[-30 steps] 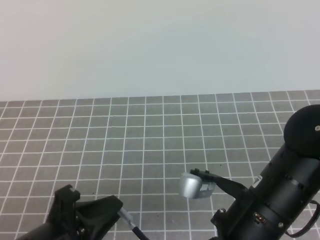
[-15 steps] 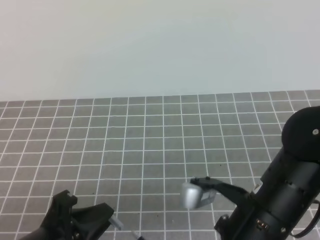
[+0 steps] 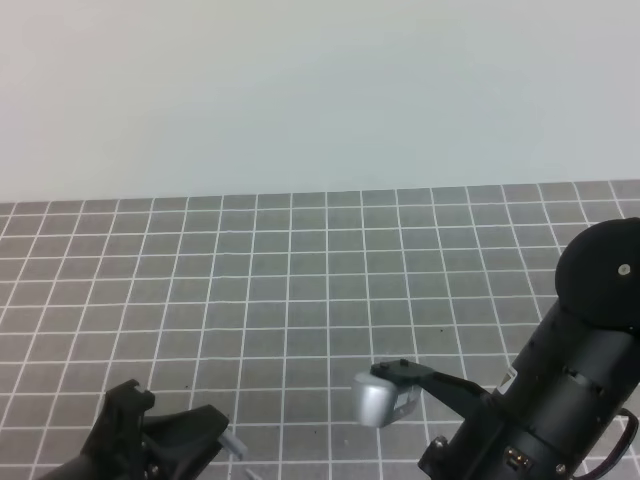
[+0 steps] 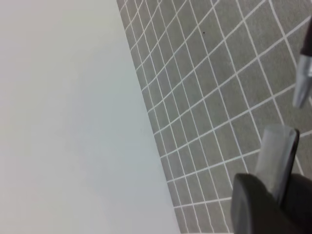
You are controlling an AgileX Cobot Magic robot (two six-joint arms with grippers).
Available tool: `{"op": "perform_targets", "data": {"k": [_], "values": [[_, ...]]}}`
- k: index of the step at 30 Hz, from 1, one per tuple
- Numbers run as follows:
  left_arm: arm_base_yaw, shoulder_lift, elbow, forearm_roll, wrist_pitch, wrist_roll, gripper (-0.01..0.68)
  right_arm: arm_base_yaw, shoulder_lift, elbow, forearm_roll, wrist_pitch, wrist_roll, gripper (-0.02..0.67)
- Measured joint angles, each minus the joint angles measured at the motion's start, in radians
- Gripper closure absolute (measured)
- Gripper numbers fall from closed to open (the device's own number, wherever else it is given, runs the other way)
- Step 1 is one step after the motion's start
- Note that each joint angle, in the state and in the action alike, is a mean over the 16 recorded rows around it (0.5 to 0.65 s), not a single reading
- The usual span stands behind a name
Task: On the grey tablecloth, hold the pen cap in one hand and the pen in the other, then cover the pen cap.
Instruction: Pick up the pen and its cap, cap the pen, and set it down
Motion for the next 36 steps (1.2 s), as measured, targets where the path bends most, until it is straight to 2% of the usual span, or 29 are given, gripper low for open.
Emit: {"op": "perform_targets", "data": {"k": [9,24,36], "values": [[0.000,0.000,0.000,0.001,-0.027,0.000,0.673,0.000,0.011,0.000,0.018,0.000,-0.006,0.587],[-0.002,-0.016,0.000,0.007,0.040,0.000,0.663,0.000,0.025,0.000,0.024,0.000,-0.013,0.591],[-0.052,-0.020,0.000,0.008,0.050,0.000,0.658,0.000,0.025,0.000,0.023,0.000,-0.015,0.582]]}}
